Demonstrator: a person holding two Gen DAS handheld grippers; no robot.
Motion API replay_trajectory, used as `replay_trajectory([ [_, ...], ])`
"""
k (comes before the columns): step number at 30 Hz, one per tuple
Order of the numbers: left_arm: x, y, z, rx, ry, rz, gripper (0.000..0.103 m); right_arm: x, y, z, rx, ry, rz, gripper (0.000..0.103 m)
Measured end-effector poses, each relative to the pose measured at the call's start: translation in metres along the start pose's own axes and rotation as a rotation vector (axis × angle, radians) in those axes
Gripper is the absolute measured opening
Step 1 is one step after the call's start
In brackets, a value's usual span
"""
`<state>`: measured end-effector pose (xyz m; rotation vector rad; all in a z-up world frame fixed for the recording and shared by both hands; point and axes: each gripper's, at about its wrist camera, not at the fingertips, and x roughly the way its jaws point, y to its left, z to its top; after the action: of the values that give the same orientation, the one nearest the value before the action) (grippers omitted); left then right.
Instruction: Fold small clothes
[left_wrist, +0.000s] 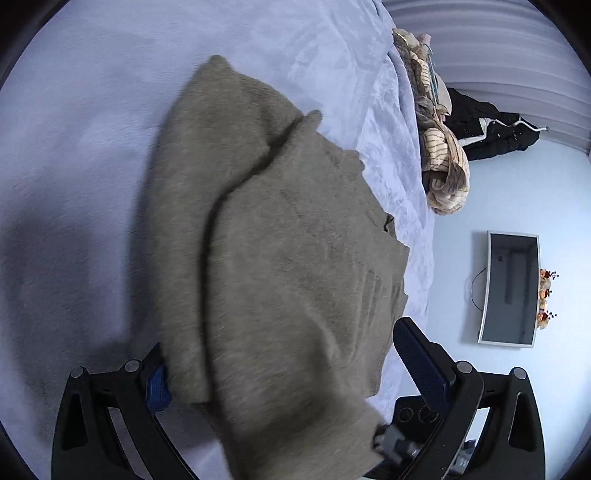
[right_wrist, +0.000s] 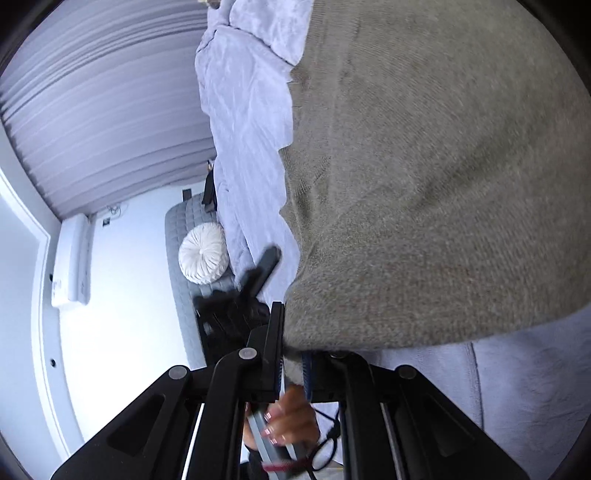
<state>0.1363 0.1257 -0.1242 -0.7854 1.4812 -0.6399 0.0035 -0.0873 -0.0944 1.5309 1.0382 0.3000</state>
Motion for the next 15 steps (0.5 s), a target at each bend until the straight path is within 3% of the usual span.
replay_trajectory([
  [3, 0.018, -0.021, 0.004, 0.074, 0.065, 0.005, 0.103, 0.004, -0.006, -0.006, -0.002, 0.037, -0.032, 0.009],
  [7, 0.035, -0.033, 0.000, 0.142, 0.085, 0.097, 0.100, 0.000, -0.015, -0.008, -0.025, 0.123, -0.124, 0.013],
  [8, 0.038, -0.034, -0.001, 0.155, 0.087, 0.132, 0.096, -0.007, -0.018, -0.009, -0.037, 0.147, -0.165, 0.013],
  [10, 0.044, -0.033, -0.002, 0.188, 0.096, 0.223, 0.065, -0.017, -0.020, -0.010, -0.068, 0.194, -0.263, 0.014],
  [11, 0.047, -0.033, -0.003, 0.208, 0.107, 0.266, 0.057, -0.023, -0.019, -0.010, -0.090, 0.209, -0.310, 0.015],
  [12, 0.050, -0.034, -0.005, 0.229, 0.116, 0.302, 0.047, -0.029, -0.017, -0.009, -0.111, 0.209, -0.344, 0.021],
  [13, 0.051, -0.035, -0.006, 0.247, 0.115, 0.309, 0.045, -0.036, -0.014, -0.006, -0.131, 0.201, -0.378, 0.026],
  [14, 0.050, -0.036, -0.007, 0.256, 0.107, 0.307, 0.043, -0.044, -0.011, -0.002, -0.150, 0.182, -0.407, 0.043],
  [15, 0.048, -0.038, -0.007, 0.264, 0.094, 0.309, 0.039, -0.051, -0.007, 0.005, -0.171, 0.149, -0.428, 0.051],
])
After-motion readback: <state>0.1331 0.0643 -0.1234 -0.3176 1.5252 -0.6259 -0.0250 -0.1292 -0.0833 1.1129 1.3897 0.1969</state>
